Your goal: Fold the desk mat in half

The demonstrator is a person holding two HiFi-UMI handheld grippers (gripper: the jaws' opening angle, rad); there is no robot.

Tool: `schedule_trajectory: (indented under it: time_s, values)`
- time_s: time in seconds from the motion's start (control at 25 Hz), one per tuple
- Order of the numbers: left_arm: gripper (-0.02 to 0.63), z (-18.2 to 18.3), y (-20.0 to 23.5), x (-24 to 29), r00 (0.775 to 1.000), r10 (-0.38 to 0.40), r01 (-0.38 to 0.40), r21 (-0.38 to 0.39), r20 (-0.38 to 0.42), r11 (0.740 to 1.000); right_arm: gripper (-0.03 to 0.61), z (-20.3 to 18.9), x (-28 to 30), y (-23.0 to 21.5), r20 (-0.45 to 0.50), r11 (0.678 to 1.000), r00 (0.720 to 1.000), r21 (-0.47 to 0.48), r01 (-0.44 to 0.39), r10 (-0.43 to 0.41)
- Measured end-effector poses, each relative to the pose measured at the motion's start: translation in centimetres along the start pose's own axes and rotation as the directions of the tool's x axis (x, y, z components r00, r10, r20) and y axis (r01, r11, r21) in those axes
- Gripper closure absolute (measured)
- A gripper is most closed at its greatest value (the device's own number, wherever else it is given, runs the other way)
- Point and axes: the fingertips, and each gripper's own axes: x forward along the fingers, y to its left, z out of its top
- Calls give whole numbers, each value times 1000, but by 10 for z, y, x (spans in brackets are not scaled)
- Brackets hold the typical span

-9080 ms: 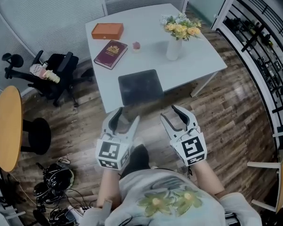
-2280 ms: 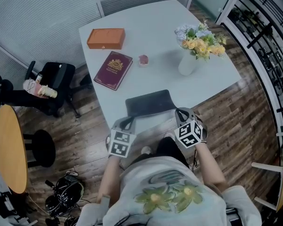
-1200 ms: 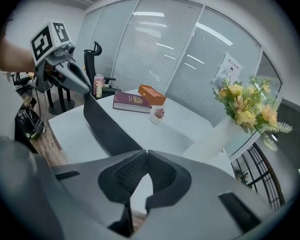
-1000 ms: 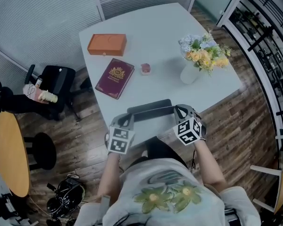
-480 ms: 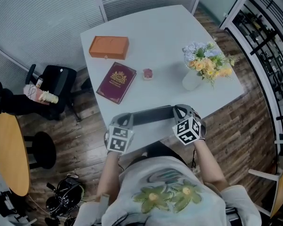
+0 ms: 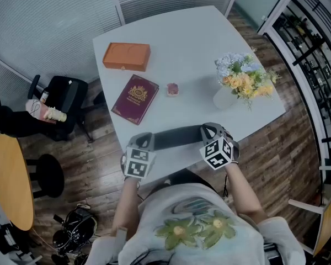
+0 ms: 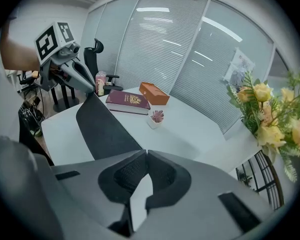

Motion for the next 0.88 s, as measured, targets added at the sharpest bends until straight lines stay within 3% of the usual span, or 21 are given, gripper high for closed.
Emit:
schedule_trajectory:
  time_s: [0.88]
  values:
    - [604, -17, 24, 52, 994, 35, -36, -9, -105, 999, 552, -11, 61, -5, -64, 992, 992, -46, -115, 112]
